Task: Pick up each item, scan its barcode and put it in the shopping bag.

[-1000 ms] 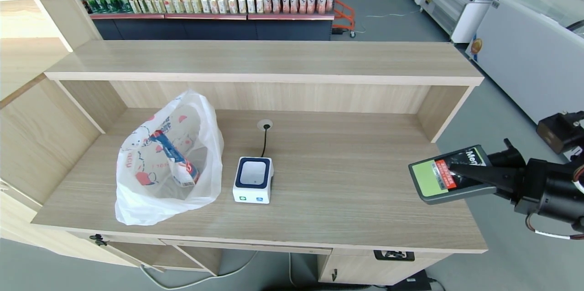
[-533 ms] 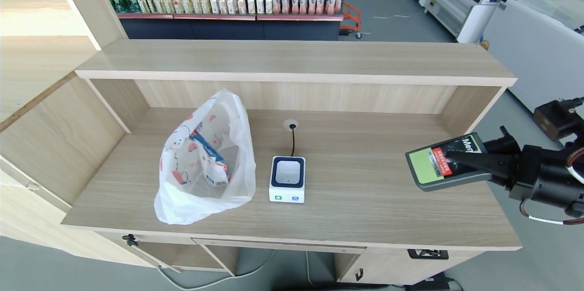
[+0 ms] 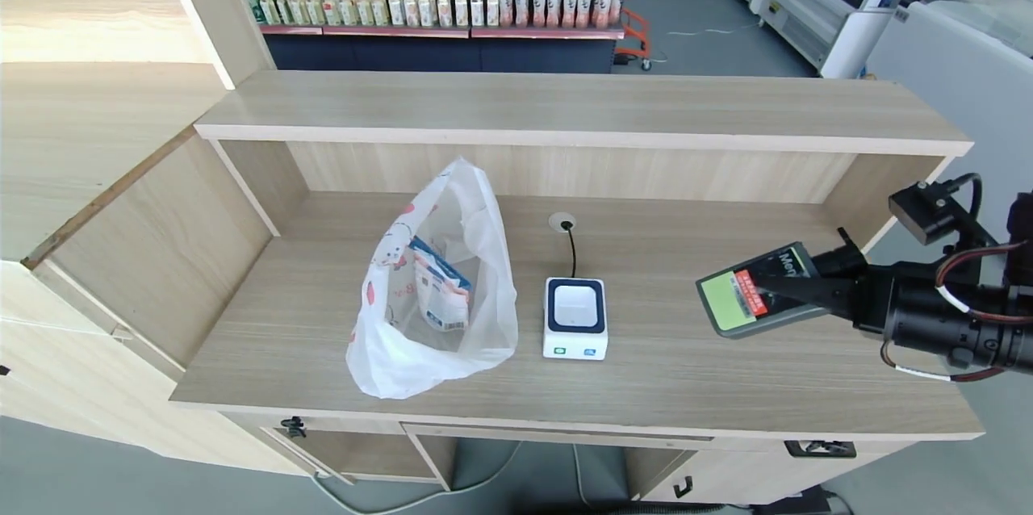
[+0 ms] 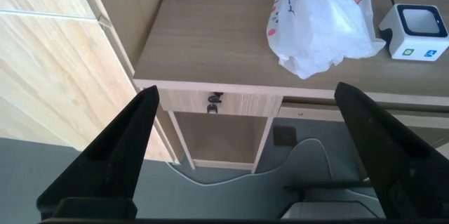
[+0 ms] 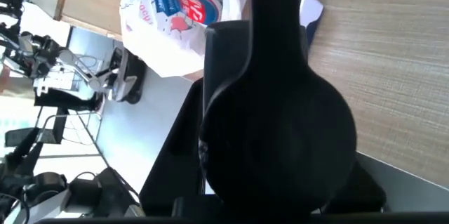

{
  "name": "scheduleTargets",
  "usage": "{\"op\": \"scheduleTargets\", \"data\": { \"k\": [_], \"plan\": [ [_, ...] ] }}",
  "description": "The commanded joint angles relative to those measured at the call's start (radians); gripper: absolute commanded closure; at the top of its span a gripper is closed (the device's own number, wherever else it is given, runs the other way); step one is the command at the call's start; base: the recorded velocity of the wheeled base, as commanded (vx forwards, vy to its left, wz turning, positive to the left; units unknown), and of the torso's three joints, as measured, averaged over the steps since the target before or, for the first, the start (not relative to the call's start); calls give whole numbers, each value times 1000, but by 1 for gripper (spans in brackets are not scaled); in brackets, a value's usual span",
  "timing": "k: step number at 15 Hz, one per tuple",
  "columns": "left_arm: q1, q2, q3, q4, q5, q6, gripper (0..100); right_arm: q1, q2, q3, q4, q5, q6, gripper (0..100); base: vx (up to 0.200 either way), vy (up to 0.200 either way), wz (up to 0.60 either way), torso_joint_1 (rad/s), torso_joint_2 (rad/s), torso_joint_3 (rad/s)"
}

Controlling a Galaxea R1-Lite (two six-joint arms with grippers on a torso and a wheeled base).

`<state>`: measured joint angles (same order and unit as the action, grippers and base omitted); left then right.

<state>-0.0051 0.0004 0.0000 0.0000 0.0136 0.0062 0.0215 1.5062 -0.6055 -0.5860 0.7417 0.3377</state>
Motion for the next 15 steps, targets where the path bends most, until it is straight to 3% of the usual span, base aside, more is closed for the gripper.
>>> {"op": "scheduleTargets", "data": {
  "k": [1, 4, 8, 12, 15],
  "plan": [
    [1, 0, 0, 0, 0, 1, 0, 6, 83, -34, 2, -1, -26, 100, 0, 0, 0, 0, 0, 0],
    [1, 0, 0, 0, 0, 0, 0, 60, 195, -103, -8, -68, -77, 100, 0, 0, 0, 0, 0, 0],
    [1, 0, 0, 0, 0, 0, 0, 117, 336, -198, -15, -74, -80, 100, 0, 0, 0, 0, 0, 0],
    [1, 0, 0, 0, 0, 1, 0, 149, 467, -215, -153, -79, -81, 100, 0, 0, 0, 0, 0, 0],
    [1, 0, 0, 0, 0, 0, 0, 173, 520, -263, -164, -79, -81, 100, 0, 0, 0, 0, 0, 0]
  ]
}}
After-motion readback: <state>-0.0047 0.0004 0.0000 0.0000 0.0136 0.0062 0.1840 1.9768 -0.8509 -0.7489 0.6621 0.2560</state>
